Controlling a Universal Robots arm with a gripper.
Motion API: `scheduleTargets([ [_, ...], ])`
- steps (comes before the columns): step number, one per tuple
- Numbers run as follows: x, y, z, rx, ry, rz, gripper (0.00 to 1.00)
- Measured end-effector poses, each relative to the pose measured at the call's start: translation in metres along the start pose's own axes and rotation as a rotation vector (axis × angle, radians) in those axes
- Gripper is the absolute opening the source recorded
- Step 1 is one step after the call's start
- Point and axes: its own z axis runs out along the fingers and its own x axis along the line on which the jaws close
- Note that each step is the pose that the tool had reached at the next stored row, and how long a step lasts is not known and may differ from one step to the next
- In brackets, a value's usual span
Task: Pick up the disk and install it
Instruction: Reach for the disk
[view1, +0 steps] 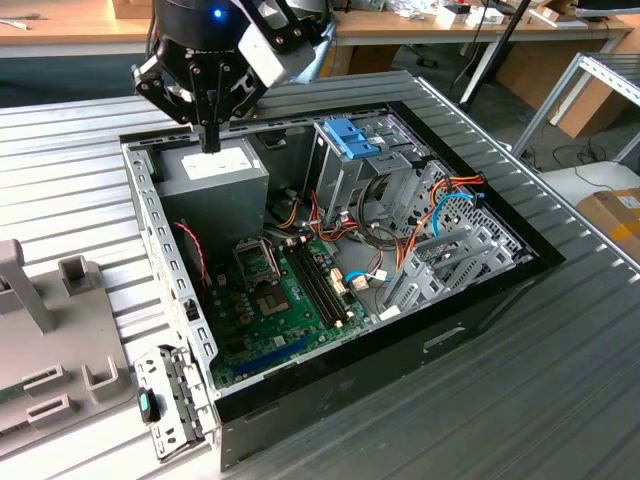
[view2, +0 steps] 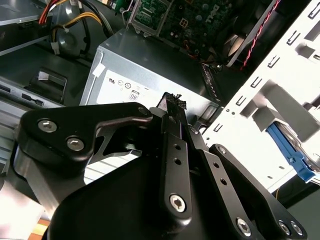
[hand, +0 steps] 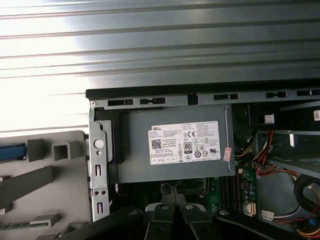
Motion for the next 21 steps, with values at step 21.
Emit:
scheduleTargets([
  [21,0.0199,-0.0015,-0.0005,0.0001,0.0000,0.000,0.11],
])
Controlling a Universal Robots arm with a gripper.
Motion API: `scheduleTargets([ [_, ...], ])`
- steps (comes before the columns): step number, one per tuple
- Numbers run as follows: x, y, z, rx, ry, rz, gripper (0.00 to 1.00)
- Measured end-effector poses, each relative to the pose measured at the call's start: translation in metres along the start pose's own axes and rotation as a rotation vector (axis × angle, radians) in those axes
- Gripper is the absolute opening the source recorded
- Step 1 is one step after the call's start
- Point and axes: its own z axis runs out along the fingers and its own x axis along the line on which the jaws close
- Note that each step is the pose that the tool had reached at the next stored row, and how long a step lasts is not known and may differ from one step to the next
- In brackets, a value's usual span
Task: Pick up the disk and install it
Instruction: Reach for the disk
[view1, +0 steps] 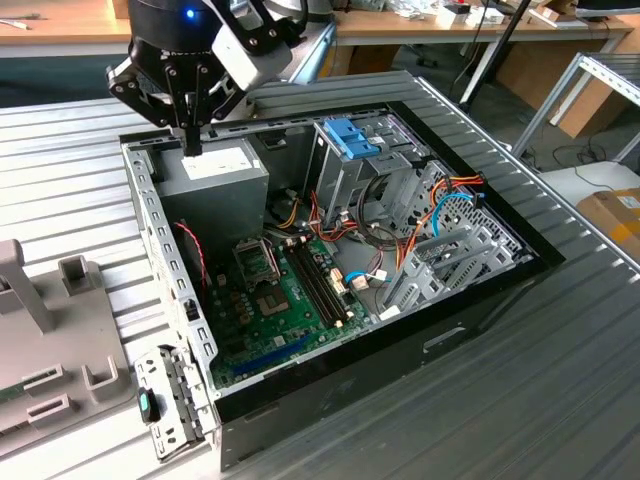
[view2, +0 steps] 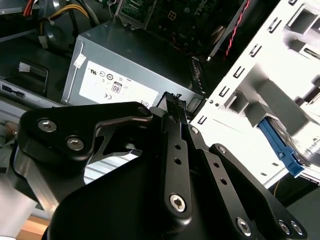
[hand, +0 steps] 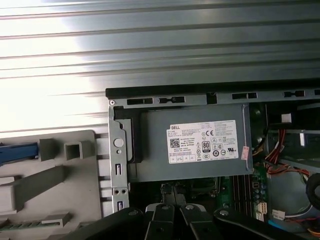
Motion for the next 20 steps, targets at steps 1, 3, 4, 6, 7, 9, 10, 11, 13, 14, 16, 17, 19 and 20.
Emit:
scheduleTargets([
  [1,0.0015,-0.0001,-0.0001,0.0000,0.0000,0.000,0.11],
  [3,0.0032,-0.0002,-0.0001,0.0000,0.0000,0.000,0.11],
  [4,0.0041,-0.0003,-0.0001,0.0000,0.0000,0.000,0.11],
  [6,0.0066,-0.0005,-0.0001,0.0000,0.0000,0.000,0.11],
  [7,0.0082,-0.0006,-0.0002,-0.0001,0.0000,0.000,0.11],
  [9,0.0110,-0.0008,-0.0003,0.0000,0.0000,0.000,0.11],
  [10,0.0119,-0.0009,-0.0003,-0.0001,-0.0001,0.000,0.11],
  [11,0.0127,-0.0009,-0.0003,0.0000,0.0000,0.000,0.11],
  [13,0.0149,-0.0011,-0.0004,0.0000,0.0000,0.000,0.11],
  [14,0.0153,-0.0011,-0.0004,-0.0001,0.0000,0.000,0.11],
  [16,0.0156,-0.0011,-0.0004,0.0000,0.0000,0.000,0.11],
  [17,0.0157,-0.0012,-0.0004,0.0000,0.0000,0.000,0.11],
  [19,0.0158,-0.0012,-0.0004,0.0000,0.0000,0.000,0.11],
  [20,0.0158,-0.0012,-0.0004,-0.0001,0.0000,0.000,0.11],
])
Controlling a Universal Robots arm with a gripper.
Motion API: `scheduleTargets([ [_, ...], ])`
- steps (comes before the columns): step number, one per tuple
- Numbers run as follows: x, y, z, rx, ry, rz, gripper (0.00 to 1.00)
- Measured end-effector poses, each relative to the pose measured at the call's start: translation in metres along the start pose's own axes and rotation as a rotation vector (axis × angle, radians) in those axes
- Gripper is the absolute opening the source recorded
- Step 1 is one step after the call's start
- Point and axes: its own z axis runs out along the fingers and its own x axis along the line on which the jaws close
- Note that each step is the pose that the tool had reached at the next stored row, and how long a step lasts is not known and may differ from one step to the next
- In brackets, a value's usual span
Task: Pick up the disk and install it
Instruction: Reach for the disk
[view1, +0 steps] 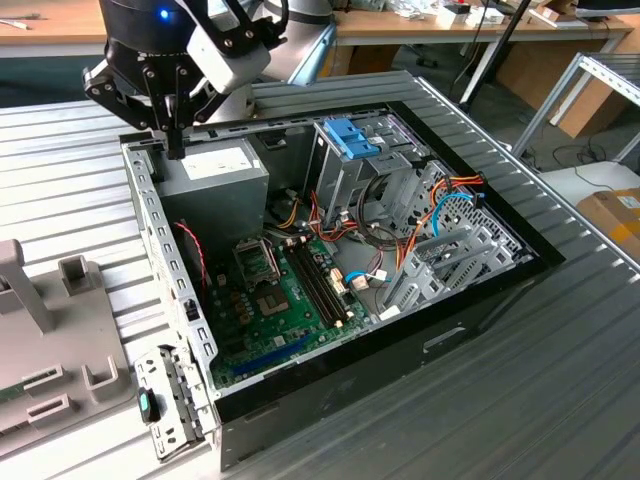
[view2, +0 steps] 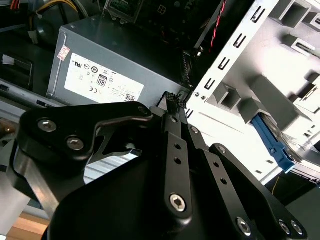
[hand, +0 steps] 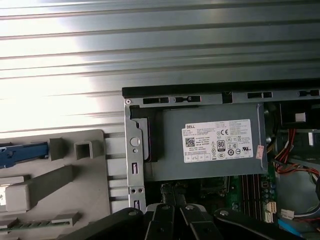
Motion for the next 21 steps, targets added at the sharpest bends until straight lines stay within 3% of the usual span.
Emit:
scheduleTargets([
  [15,0.0103,-0.0008,-0.0003,0.0001,0.0000,0.000,0.11],
  [21,0.0109,-0.0008,-0.0003,0.0000,0.0000,0.000,0.11],
])
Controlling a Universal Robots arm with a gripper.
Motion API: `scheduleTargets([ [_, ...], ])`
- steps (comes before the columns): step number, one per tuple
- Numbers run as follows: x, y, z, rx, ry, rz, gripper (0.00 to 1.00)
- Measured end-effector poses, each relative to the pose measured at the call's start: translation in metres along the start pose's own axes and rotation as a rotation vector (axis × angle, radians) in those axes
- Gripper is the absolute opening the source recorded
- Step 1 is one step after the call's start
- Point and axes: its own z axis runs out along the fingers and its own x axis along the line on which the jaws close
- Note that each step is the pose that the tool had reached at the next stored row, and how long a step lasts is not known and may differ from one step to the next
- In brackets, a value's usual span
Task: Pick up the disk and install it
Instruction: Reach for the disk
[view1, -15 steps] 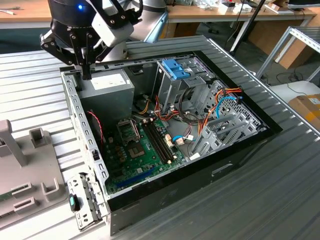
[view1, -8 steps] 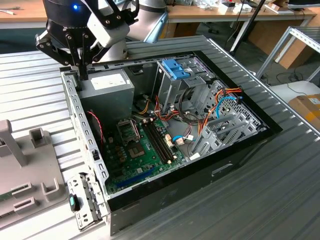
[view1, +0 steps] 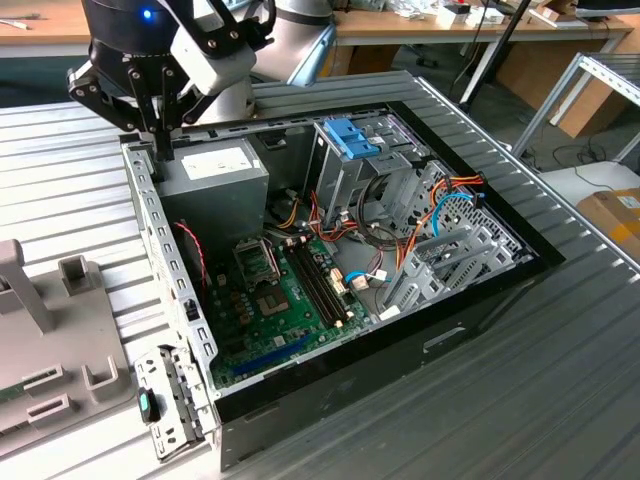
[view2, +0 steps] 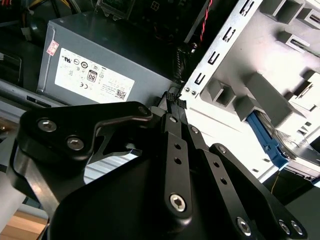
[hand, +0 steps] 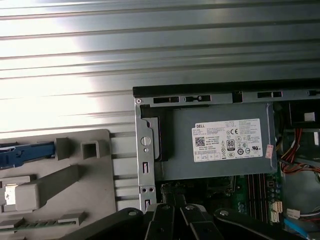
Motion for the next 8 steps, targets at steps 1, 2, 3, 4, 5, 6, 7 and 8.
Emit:
scheduleTargets([
  [1,0.0000,0.0000,0.0000,0.0000,0.0000,0.000,0.11],
  [2,0.0002,0.0000,0.0000,0.0000,0.0000,0.000,0.11],
  [3,0.0008,-0.0001,-0.0001,0.0001,0.0000,0.000,0.11],
  [4,0.0012,-0.0001,0.0000,0.0000,-0.0001,0.000,0.11],
  [5,0.0019,-0.0001,-0.0001,0.0001,0.0001,0.000,0.11],
  [6,0.0028,-0.0002,-0.0001,0.0000,0.0000,0.000,0.11],
  [7,0.0035,-0.0003,-0.0001,0.0000,0.0000,0.000,0.11],
  [8,0.0045,-0.0004,-0.0002,0.0001,0.0001,0.000,0.11],
])
